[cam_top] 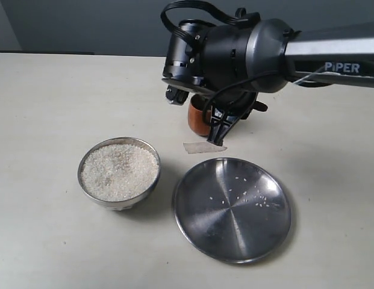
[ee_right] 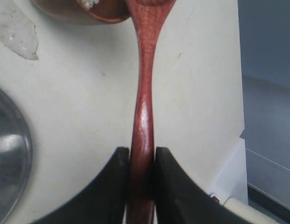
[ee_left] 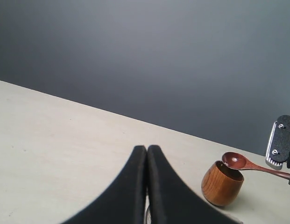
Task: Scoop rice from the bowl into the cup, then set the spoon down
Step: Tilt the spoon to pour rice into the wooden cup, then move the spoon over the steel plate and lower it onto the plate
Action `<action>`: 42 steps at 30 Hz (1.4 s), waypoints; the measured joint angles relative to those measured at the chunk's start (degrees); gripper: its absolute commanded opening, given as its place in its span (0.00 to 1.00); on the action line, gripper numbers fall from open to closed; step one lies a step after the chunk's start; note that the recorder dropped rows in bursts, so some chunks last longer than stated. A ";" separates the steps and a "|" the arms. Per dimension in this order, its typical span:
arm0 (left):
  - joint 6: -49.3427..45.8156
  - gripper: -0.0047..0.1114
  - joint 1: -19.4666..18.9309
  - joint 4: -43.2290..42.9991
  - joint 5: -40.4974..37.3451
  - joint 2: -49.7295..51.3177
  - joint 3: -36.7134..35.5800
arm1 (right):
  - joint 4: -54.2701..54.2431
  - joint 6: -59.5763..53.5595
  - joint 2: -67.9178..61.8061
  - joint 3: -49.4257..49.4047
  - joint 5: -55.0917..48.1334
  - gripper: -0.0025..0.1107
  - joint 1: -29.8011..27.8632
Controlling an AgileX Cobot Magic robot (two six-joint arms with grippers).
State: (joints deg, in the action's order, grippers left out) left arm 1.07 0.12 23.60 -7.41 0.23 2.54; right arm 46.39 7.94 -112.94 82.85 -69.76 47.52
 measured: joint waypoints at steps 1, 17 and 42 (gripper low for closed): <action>0.00 0.05 0.00 0.00 0.00 0.00 0.00 | -0.10 -0.22 0.00 0.00 0.00 0.02 0.00; 0.00 0.05 0.00 0.00 0.00 0.00 0.00 | -4.47 3.62 2.60 0.00 0.00 0.02 0.00; 0.00 0.05 0.00 0.00 0.00 0.00 0.00 | -31.84 11.23 21.60 -16.28 6.33 0.02 0.00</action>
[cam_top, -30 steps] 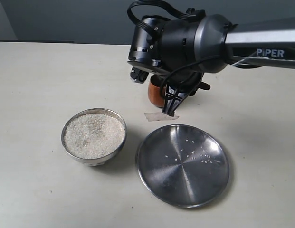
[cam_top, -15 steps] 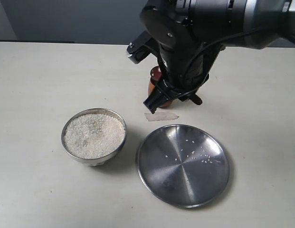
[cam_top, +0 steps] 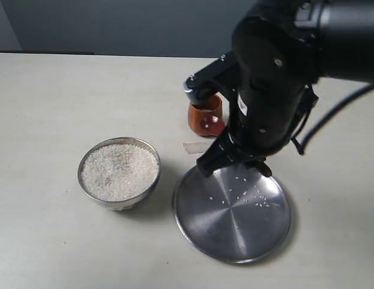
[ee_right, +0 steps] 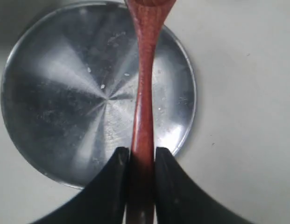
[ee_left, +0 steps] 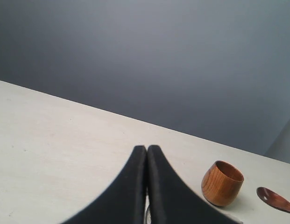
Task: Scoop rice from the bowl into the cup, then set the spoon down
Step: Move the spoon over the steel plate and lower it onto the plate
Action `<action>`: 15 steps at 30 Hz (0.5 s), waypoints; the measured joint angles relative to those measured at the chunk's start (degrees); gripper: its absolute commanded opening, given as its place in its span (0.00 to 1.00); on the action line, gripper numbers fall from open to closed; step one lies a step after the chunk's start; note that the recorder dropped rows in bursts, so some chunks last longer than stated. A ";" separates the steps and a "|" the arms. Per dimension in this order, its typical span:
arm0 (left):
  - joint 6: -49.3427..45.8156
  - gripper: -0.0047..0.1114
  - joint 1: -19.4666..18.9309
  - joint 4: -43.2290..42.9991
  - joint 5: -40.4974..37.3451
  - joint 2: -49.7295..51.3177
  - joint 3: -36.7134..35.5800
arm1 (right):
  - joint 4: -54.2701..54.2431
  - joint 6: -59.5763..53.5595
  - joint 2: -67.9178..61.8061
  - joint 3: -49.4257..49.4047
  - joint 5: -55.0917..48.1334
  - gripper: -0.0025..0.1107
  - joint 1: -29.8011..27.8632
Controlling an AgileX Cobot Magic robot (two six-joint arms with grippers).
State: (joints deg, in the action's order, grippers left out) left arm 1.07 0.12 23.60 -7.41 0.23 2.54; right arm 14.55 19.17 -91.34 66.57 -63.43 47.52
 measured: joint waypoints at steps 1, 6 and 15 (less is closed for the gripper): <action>0.00 0.05 0.00 0.00 0.00 0.00 0.00 | -0.29 0.38 1.47 -2.66 2.28 0.02 0.00; 0.00 0.05 0.00 0.00 0.00 0.00 0.00 | -1.45 2.46 7.07 -13.76 12.04 0.02 0.00; 0.00 0.05 0.00 0.00 0.00 0.00 0.00 | -2.69 7.56 8.33 -29.55 31.55 0.02 0.00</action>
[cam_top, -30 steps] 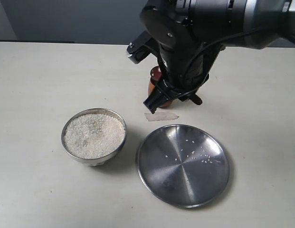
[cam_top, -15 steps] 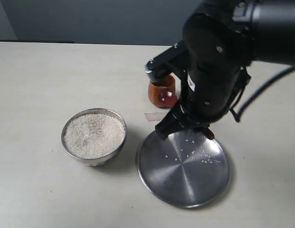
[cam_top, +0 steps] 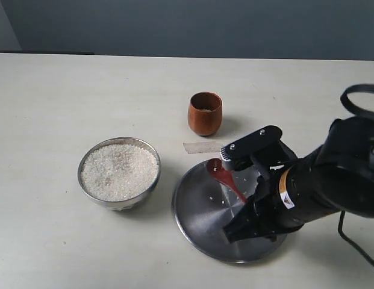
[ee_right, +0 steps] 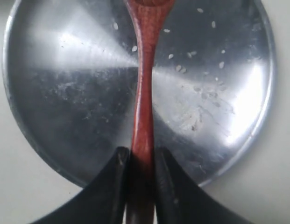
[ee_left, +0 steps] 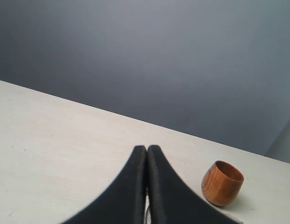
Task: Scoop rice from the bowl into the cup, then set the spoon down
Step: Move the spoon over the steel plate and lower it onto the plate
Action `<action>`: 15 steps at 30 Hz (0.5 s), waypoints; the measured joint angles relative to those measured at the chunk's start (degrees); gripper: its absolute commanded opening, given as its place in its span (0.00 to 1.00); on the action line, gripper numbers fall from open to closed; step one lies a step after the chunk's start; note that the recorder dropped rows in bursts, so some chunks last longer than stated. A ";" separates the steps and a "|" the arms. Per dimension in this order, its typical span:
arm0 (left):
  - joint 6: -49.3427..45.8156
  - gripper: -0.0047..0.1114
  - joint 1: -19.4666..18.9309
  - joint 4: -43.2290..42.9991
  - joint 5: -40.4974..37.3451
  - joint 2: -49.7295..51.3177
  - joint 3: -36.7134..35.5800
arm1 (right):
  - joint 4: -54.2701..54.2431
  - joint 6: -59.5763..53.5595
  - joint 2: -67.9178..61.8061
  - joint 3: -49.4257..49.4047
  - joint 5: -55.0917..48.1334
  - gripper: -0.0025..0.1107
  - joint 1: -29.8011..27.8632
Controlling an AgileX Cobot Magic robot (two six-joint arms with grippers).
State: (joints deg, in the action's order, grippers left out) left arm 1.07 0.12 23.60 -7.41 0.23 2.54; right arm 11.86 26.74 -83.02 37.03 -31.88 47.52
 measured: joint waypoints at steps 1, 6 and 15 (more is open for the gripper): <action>0.00 0.05 0.00 0.00 0.00 0.00 0.00 | 0.00 0.33 0.00 -0.80 2.23 0.02 0.00; 0.00 0.05 0.00 0.00 0.00 0.00 0.00 | 0.00 1.36 -1.40 -2.21 8.19 0.02 0.00; 0.00 0.05 0.00 0.00 0.00 0.00 0.00 | 0.64 4.67 -8.95 -2.41 11.57 0.02 0.00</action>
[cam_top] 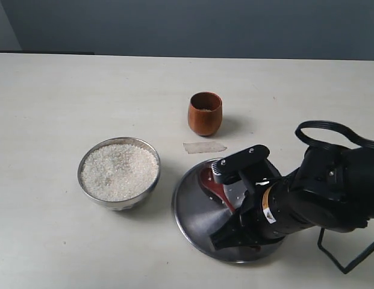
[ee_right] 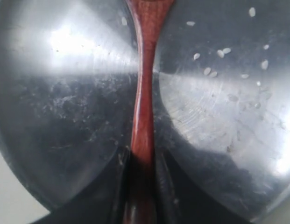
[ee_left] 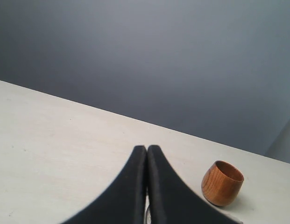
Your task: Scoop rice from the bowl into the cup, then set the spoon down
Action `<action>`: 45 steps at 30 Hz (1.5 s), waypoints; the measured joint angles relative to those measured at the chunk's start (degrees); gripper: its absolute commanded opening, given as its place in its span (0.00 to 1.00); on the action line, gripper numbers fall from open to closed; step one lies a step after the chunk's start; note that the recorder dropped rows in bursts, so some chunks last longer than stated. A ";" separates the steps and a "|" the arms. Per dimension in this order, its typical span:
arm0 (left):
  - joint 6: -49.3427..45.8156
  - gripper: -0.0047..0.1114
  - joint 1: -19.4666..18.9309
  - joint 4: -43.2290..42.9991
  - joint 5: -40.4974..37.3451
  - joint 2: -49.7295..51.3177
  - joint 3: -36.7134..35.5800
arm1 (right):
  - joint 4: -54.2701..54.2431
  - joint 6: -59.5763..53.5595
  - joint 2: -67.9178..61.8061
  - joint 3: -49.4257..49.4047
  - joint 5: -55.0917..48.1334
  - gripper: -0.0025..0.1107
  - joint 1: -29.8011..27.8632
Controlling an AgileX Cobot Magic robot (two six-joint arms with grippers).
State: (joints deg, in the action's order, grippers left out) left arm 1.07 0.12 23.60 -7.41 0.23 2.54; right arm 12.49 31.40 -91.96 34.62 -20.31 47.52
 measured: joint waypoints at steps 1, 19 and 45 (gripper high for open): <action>0.00 0.05 0.00 0.00 0.00 0.00 0.00 | 0.10 0.27 -0.32 0.00 0.28 0.02 0.00; 0.00 0.05 0.00 0.00 0.00 0.00 0.00 | 2.93 2.49 -0.84 0.00 -1.49 0.46 0.00; 0.00 0.05 0.00 0.00 0.00 0.00 0.00 | 25.59 15.55 27.89 0.95 -21.20 0.02 0.00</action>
State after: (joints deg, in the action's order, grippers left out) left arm 1.07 0.12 23.60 -7.41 0.23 2.54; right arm 38.08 46.96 -64.07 35.57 -41.51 47.52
